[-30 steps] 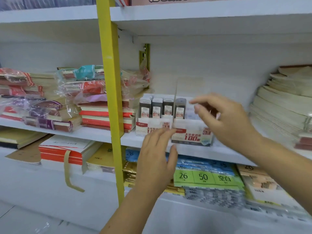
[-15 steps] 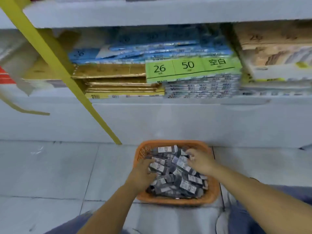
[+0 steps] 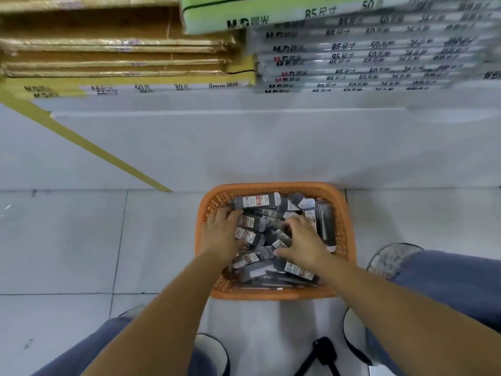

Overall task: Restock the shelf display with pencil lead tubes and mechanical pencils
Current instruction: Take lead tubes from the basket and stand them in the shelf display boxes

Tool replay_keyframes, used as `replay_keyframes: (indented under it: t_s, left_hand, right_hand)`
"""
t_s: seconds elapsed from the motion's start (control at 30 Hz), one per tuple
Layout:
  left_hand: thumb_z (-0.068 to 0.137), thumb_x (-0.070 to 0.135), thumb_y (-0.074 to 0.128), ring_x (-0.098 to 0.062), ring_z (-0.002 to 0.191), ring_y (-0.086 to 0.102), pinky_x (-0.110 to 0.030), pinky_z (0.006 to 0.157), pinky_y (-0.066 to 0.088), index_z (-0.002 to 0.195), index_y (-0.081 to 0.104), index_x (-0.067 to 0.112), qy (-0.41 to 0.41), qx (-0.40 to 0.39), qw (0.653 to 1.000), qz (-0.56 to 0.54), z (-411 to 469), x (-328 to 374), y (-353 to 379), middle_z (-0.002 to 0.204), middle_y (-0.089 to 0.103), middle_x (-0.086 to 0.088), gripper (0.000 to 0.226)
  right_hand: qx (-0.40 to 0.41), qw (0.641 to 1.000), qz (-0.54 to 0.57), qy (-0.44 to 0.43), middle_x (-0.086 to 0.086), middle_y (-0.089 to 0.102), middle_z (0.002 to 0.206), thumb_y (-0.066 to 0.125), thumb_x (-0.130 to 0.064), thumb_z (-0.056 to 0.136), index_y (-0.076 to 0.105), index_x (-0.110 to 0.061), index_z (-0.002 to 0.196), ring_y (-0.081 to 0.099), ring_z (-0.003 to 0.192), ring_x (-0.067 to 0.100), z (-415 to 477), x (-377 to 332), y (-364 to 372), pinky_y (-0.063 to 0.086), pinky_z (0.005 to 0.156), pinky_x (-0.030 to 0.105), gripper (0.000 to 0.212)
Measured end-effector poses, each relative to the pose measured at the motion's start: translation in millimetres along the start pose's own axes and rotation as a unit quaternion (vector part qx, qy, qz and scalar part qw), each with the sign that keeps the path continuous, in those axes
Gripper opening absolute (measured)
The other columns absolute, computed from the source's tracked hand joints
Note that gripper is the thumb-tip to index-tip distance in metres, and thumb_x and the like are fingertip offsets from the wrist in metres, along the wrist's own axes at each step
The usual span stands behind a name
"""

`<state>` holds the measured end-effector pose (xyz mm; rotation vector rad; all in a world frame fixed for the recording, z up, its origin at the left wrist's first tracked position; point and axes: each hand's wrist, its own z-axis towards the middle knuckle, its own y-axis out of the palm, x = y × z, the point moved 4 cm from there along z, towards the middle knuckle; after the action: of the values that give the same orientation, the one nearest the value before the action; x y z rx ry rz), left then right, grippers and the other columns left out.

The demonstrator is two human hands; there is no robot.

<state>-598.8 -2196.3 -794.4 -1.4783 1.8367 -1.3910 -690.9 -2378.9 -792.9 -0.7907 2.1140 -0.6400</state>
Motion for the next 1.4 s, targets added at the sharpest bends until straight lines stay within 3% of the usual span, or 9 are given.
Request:
replay_keyframes:
  t_s: [0.37, 0.47, 0.7, 0.77, 0.87, 1.03, 1.13, 1.23, 1.4]
  left_hand:
    - [0.084, 0.046, 0.073, -0.027, 0.135, 0.034, -0.047, 0.115, 0.028, 0.148, 0.036, 0.036, 0.023, -0.024, 0.999, 0.034, 9.8, 7.1, 1.0, 0.147, 0.041, 0.000, 0.075]
    - [0.086, 0.049, 0.071, -0.027, 0.131, 0.036, -0.045, 0.113, 0.029, 0.140, 0.048, 0.034, 0.020, -0.030, 0.998, 0.043, 10.6, 6.1, 2.3, 0.140, 0.045, -0.002, 0.061]
    - [0.089, 0.053, 0.064, -0.019, 0.104, 0.061, -0.037, 0.090, 0.047, 0.106, 0.062, 0.030, 0.042, -0.026, 0.998, 0.050, 17.5, 6.0, -11.9, 0.108, 0.068, 0.006, 0.028]
    - [0.090, 0.050, 0.065, -0.019, 0.100, 0.062, -0.036, 0.084, 0.049, 0.106, 0.065, 0.029, 0.041, -0.014, 0.999, 0.006, 15.7, 3.2, -16.2, 0.107, 0.069, 0.006, 0.026]
    - [0.091, 0.047, 0.066, -0.013, 0.097, 0.058, -0.028, 0.074, 0.042, 0.115, 0.069, 0.026, -0.004, 0.052, 0.992, -0.116, 3.8, -1.9, -24.4, 0.119, 0.059, 0.009, 0.031]
    - [0.094, 0.044, 0.063, -0.011, 0.084, 0.065, -0.031, 0.072, 0.054, 0.095, 0.064, 0.032, -0.101, 0.060, 0.930, -0.348, -16.1, 5.2, -31.8, 0.101, 0.067, 0.010, 0.012]
    - [0.098, 0.044, 0.059, 0.005, 0.089, 0.066, -0.012, 0.070, 0.049, 0.102, 0.057, 0.042, -0.080, -0.021, 0.886, -0.457, -28.7, 29.6, -37.9, 0.095, 0.071, 0.020, 0.005]
    - [0.098, 0.045, 0.059, -0.014, 0.104, 0.071, -0.035, 0.093, 0.058, 0.125, 0.056, 0.039, -0.066, -0.103, 0.795, -0.595, -43.7, 54.0, -37.6, 0.114, 0.074, 0.011, 0.027]
    - [0.099, 0.032, 0.063, -0.022, 0.095, 0.076, -0.035, 0.071, 0.062, 0.125, 0.055, 0.028, -0.048, -0.113, 0.734, -0.668, -64.5, 69.2, -49.1, 0.111, 0.077, -0.002, 0.028]
  right_hand:
    - [0.007, 0.991, 0.133, 0.031, -0.012, 0.036, 0.102, 0.077, -0.028, 0.078, 0.057, -0.032, 0.126, 0.046, 0.088, 0.004, 1.2, 7.4, 3.9, 0.037, 0.065, 0.011, 0.053]
    - [0.010, 0.987, 0.160, 0.033, -0.015, 0.041, 0.104, 0.077, -0.030, 0.079, 0.062, -0.037, 0.112, 0.049, 0.094, 0.007, 1.0, 9.4, 1.9, 0.039, 0.072, 0.017, 0.037]
    - [0.009, 0.975, 0.220, 0.034, -0.015, 0.057, 0.117, 0.068, -0.026, 0.089, 0.057, -0.028, 0.126, 0.054, 0.105, 0.004, 2.0, 14.8, -14.9, 0.043, 0.085, 0.023, 0.039]
    - [0.008, 0.966, 0.255, 0.052, -0.012, 0.055, 0.119, 0.067, -0.027, 0.090, 0.054, -0.031, 0.123, 0.053, 0.100, 0.000, 2.9, 15.0, -19.8, 0.043, 0.081, 0.020, 0.035]
    - [0.014, 0.951, 0.302, 0.070, -0.001, 0.052, 0.138, 0.066, -0.031, 0.090, 0.050, -0.029, 0.131, 0.054, 0.121, 0.018, 4.0, 11.0, -30.2, 0.047, 0.098, 0.038, 0.044]
    - [0.071, 0.930, 0.359, 0.020, -0.002, 0.058, 0.134, 0.064, -0.029, 0.092, 0.051, -0.040, 0.128, 0.054, 0.123, 0.017, 0.8, -11.4, -59.4, 0.045, 0.101, 0.039, 0.040]
    - [0.093, 0.897, 0.433, 0.011, -0.001, 0.066, 0.121, 0.066, -0.024, 0.091, 0.056, -0.031, 0.128, 0.065, 0.108, 0.016, -4.9, -27.5, -71.8, 0.053, 0.091, 0.040, 0.038]
    - [0.093, 0.847, 0.523, -0.008, -0.005, 0.073, 0.105, 0.065, -0.018, 0.092, 0.062, -0.029, 0.123, 0.071, 0.093, 0.013, -14.3, -44.0, -77.0, 0.058, 0.074, 0.030, 0.033]
    - [0.078, 0.834, 0.547, -0.014, 0.000, 0.074, 0.100, 0.069, -0.017, 0.089, 0.058, -0.021, 0.126, 0.073, 0.087, 0.019, -29.1, -53.7, -75.7, 0.059, 0.069, 0.034, 0.039]
